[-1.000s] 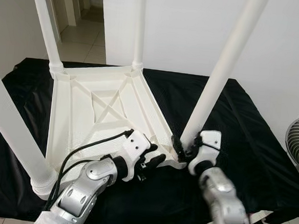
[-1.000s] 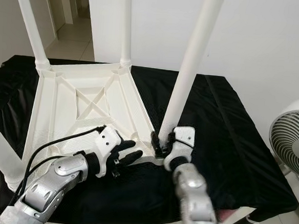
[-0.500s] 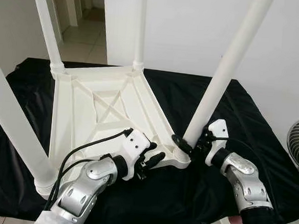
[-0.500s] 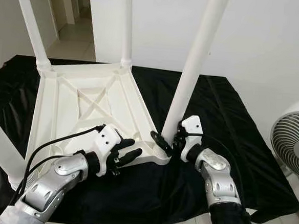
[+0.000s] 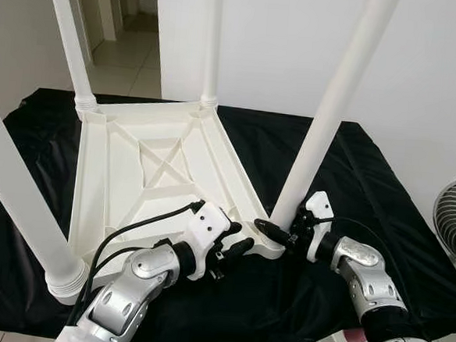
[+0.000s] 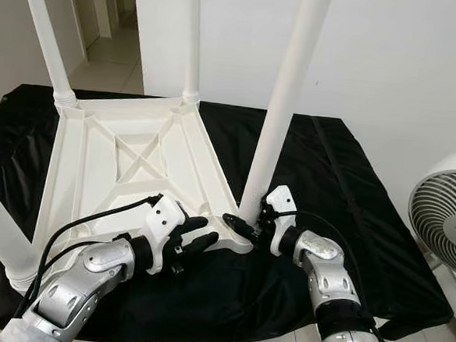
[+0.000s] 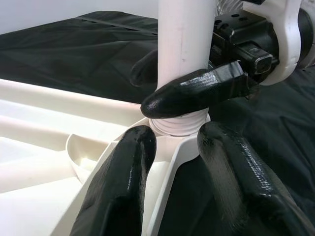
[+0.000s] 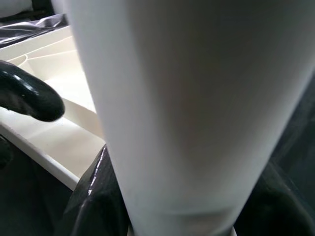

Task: Building children table

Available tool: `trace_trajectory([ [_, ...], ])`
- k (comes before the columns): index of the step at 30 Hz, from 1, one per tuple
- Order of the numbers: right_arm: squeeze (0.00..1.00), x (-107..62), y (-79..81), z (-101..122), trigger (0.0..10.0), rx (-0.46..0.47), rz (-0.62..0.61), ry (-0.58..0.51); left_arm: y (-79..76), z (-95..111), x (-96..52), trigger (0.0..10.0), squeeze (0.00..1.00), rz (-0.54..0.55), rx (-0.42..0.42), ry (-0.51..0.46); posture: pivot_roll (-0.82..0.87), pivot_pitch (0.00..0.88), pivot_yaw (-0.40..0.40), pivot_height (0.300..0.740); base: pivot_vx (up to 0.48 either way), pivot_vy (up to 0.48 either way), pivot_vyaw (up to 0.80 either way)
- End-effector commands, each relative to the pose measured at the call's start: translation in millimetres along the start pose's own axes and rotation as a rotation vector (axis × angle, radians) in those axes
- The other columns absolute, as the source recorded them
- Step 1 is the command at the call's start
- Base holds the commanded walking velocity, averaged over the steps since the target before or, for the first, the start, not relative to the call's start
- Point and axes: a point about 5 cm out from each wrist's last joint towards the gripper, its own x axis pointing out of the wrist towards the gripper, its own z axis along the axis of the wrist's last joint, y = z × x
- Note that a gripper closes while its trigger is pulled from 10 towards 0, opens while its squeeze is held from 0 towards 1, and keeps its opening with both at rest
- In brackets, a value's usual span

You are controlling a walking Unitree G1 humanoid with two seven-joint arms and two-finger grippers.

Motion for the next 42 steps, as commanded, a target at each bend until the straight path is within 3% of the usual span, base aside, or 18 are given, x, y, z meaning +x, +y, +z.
trace_trajectory([
  [1,0.0,-1.2,5.5,-4,0.0,0.015,0.026,-0.005,-2.9,-2,0.4,10.0,0.0,0.003,-0.002,0.005,0.0,0.0,-0.043,0.74,0.0,0.0,0.0],
  [7,0.0,-3.9,16.6,-5,0.0,0.063,-0.014,-0.052,-3.5,-2,1.0,10.0,0.0,-0.014,0.0,0.006,0.0,0.0,-0.031,0.74,0.0,0.0,0.0],
  [8,0.0,-2.1,21.4,-4,10.0,0.073,-0.051,-0.057,-3.6,-1,1.7,10.0,0.0,-0.018,0.001,0.007,-0.01,0.0,-0.024,0.74,0.0,0.0,0.0],
  [10,0.0,-2.1,21.4,-4,10.0,0.073,-0.051,-0.057,-3.6,-1,1.7,10.0,0.0,-0.018,0.001,0.007,-0.01,0.0,-0.024,0.74,0.0,0.0,0.0],
  [13,0.0,2.9,33.2,-5,10.0,0.098,-0.245,-0.049,-6.1,0,5.1,10.0,0.0,-0.036,-0.006,0.0,-0.01,0.0,-0.016,0.74,0.0,0.0,0.0],
  [17,0.0,5.0,37.9,-6,10.0,0.097,-0.381,-0.044,-6.6,1,5.5,10.0,0.0,-0.04,-0.006,-0.003,-0.02,0.0,-0.016,0.74,0.0,0.0,0.0],
  [21,0.0,6.9,43.7,-7,10.0,0.164,-0.493,-0.066,-4.8,-1,5.2,10.0,0.0,-0.039,0.007,0.006,-0.01,0.0,-0.015,0.74,0.0,0.0,0.0],
  [23,0.0,7.1,46.7,-7,10.0,0.208,-0.611,-0.077,-3.2,-1,4.4,10.0,0.0,-0.039,0.012,0.009,-0.01,0.0,-0.013,0.74,0.0,0.0,0.0],
  [25,0.0,7.1,46.7,-7,10.0,0.208,-0.611,-0.077,-3.2,-1,4.4,10.0,0.0,-0.039,0.012,0.009,-0.01,0.0,-0.013,0.74,0.0,0.0,0.0],
  [29,0.0,11.2,55.4,-4,10.0,0.279,-0.796,-0.076,-0.3,1,2.6,10.0,0.0,-0.027,0.014,0.01,0.0,0.0,-0.018,0.74,0.0,0.0,0.0],
  [35,0.0,15.8,62.8,1,10.0,0.277,-0.758,-0.088,-2.5,1,1.6,10.0,0.0,-0.033,0.008,0.011,0.0,0.004,-0.014,0.74,0.0,0.0,0.0],
  [36,1.0,14.9,61.7,3,10.0,0.267,-0.751,-0.087,-3.1,1,1.4,10.0,0.0,-0.037,0.009,0.013,0.0,0.004,-0.015,0.74,0.0,0.0,0.0],
  [42,1.0,5.3,43.6,11,10.0,0.186,-0.668,-0.104,0.4,3,3.2,10.0,0.0,-0.031,0.013,0.01,-0.01,0.0,-0.018,0.74,0.0,0.0,0.0],
])
